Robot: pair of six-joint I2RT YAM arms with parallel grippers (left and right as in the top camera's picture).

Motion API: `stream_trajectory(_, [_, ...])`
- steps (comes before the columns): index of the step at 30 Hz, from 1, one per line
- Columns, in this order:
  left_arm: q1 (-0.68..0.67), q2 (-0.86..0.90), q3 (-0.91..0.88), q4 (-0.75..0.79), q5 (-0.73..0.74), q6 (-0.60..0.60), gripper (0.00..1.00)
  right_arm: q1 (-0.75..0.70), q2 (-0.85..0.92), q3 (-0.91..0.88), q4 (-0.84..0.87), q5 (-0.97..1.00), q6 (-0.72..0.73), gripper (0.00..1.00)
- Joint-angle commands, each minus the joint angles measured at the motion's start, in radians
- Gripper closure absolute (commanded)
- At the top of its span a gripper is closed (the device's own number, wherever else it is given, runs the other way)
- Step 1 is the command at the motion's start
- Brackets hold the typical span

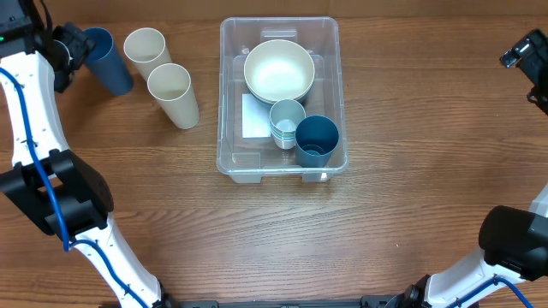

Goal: Pack container
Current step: 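Move the left gripper to the back blue tumbler and grasp it, then lift the blue tumbler and drop it into the first blue tumbler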

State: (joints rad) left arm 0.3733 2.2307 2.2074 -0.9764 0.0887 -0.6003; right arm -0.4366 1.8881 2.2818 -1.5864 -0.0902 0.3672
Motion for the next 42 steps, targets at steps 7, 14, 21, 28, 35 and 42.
stream_trajectory(7, [0.001,0.111,0.006,0.011,-0.009,0.021,0.96,0.002,-0.014,0.021,0.005,-0.001,0.008,0.00])
stream_trajectory(14, [0.001,0.034,0.102,-0.092,0.066,0.070,0.96,0.002,-0.014,0.021,0.005,-0.001,0.008,0.00])
stream_trajectory(21, [-0.020,-0.436,0.142,-0.127,0.077,0.133,0.96,0.002,-0.014,0.021,0.005,-0.001,0.008,0.00])
stream_trajectory(28, [-0.568,-0.637,0.137,-0.048,0.274,0.377,0.96,0.002,-0.014,0.021,0.005,-0.001,0.008,0.00])
stream_trajectory(35, [-0.969,-0.412,0.137,-0.177,0.106,0.494,0.96,0.002,-0.013,0.021,0.005,-0.001,0.008,0.00])
stream_trajectory(42, [-1.004,-0.353,0.138,-0.338,-0.083,0.476,0.96,0.002,-0.014,0.021,0.005,-0.001,0.008,0.00])
